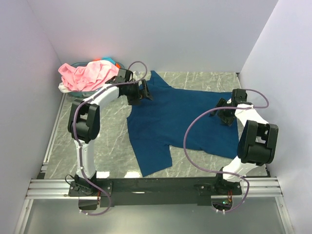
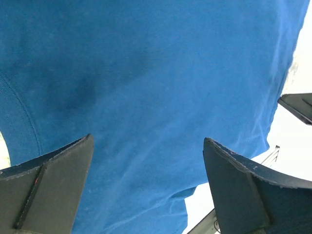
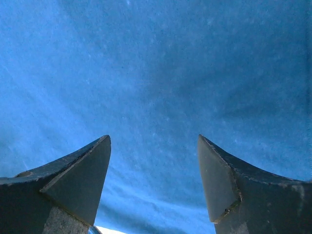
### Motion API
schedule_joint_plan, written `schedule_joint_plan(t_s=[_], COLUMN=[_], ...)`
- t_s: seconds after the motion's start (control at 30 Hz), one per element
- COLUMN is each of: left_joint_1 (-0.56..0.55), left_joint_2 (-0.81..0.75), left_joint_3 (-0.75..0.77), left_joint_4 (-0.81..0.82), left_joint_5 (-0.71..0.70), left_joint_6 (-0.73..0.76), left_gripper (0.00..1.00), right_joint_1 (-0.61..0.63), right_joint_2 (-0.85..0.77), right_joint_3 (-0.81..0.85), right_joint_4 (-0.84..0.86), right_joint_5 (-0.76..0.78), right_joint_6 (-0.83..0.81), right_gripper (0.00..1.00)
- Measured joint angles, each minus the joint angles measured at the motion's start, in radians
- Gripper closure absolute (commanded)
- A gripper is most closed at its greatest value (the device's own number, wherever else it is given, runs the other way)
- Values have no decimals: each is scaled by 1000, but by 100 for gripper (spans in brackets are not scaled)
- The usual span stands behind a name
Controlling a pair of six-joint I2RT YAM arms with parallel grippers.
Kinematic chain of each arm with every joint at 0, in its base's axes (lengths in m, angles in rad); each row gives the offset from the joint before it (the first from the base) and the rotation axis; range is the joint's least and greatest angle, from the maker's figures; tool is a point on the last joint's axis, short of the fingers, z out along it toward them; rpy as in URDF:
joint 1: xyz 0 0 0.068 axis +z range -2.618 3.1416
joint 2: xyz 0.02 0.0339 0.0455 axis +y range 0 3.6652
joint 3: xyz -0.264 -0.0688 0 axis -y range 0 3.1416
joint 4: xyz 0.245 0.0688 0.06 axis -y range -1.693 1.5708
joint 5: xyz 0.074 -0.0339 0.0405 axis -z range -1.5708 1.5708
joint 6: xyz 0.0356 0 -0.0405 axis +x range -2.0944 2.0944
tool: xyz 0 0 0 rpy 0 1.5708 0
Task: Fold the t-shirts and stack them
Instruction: Flatten the tshirt out
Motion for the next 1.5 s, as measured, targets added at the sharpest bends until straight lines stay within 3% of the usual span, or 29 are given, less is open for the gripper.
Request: schedule_joint_plan(t_s=[0.37,0.73,1.5], left_joint_1=[2,19,71], left_joint_2=[74,178,420], left_joint_3=[-9,99,478], left_joint_4=[24,-31,-19], left_joint_5=[-2,-73,-71], left_joint_6=[-63,-76,-44], left_gripper=[1,0,1], right_joint_1=[0,1,55], right_joint_2=[39,152,393], right_joint_3=[-1,84,395], right_joint_4=[-23,-56,-169], right_joint_5=[-10,-36,-43], right_joint_6=[9,11,50], right_gripper=[23,23,24])
